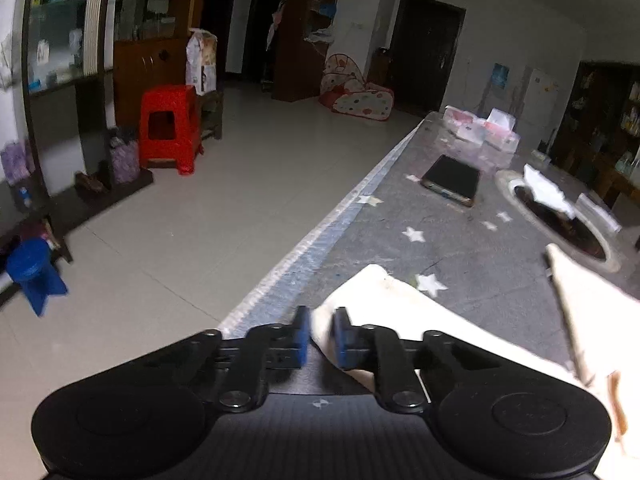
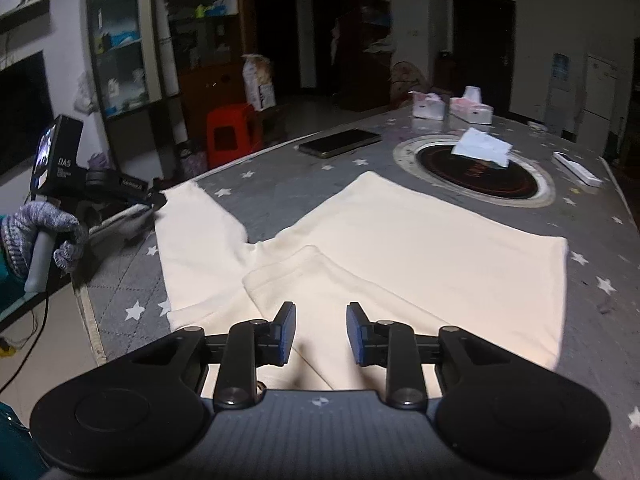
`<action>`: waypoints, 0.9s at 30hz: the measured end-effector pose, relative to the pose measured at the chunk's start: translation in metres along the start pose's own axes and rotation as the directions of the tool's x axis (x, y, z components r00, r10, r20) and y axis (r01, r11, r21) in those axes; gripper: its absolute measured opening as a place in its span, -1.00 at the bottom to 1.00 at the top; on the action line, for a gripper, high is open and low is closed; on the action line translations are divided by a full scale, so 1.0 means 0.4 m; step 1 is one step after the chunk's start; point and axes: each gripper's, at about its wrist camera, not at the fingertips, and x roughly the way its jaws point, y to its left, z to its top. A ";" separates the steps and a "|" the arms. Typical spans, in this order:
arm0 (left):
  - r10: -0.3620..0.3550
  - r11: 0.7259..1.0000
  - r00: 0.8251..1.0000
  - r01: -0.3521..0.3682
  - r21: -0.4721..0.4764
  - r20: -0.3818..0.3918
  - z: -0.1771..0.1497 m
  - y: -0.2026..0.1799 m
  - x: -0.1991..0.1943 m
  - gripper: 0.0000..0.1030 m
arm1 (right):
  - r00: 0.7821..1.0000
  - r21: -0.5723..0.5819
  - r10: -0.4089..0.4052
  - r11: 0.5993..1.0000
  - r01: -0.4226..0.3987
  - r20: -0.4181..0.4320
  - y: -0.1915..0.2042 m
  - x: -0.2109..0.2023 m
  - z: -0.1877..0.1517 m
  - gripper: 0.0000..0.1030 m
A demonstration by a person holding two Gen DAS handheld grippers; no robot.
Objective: Fold clothes
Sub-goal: 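Lift the held sleeve and fold it across the body, then open the left gripper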
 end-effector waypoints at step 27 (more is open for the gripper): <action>-0.716 0.577 0.641 0.767 0.282 -0.278 -0.138 -0.679 -0.209 -0.83 | 0.974 0.321 -0.208 0.932 0.170 0.090 -0.217 -0.202 -0.169 -0.47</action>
